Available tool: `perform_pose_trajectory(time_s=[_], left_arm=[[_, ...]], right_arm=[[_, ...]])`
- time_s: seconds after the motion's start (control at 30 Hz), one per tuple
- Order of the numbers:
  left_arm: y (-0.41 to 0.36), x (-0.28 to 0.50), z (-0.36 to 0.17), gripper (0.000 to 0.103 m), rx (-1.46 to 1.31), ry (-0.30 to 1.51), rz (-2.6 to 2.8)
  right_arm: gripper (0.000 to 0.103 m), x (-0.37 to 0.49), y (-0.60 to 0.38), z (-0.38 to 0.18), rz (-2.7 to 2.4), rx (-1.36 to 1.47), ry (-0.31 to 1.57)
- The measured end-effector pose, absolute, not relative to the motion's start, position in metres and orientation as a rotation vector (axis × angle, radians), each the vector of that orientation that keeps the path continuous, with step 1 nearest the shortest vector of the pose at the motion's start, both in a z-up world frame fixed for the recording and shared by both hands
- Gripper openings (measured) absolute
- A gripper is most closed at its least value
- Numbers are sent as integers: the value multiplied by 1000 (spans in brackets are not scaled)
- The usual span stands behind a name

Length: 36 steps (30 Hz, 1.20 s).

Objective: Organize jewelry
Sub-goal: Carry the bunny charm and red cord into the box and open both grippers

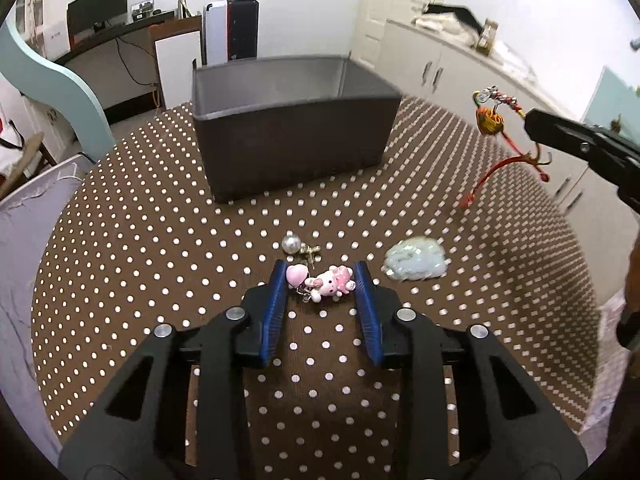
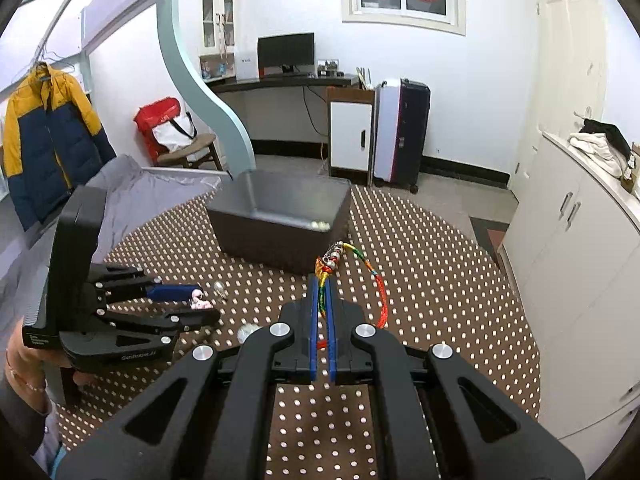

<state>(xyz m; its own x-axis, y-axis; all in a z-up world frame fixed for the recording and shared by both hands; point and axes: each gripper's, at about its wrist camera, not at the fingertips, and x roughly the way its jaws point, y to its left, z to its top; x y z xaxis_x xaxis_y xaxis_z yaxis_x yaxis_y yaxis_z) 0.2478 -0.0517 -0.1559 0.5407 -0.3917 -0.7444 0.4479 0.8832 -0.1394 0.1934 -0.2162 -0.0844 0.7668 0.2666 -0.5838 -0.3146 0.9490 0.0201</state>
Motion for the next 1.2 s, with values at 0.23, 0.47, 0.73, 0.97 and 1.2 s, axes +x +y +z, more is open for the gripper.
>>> perform_pose_trajectory(time_s=[0.23,0.47,0.73,0.97,1.2], left_arm=[[-32,256,-101,34,-16,766,-561],[-36,305,-64,34,-21,730,-547],[-43,350,-84,34,-34,795,-532],[-49,363,-101,35,-13,815,-509],[-56,360,-101,58,7,784,-481]], right_arm=[[2,206,-205,-50,341,-90,557],[2,240,-191,-24,370,-59,500],[2,284,-179,-46,390,-11,552],[2,300,-176,-72,391,4,621],[4,302,-178,-72,390,23,629]])
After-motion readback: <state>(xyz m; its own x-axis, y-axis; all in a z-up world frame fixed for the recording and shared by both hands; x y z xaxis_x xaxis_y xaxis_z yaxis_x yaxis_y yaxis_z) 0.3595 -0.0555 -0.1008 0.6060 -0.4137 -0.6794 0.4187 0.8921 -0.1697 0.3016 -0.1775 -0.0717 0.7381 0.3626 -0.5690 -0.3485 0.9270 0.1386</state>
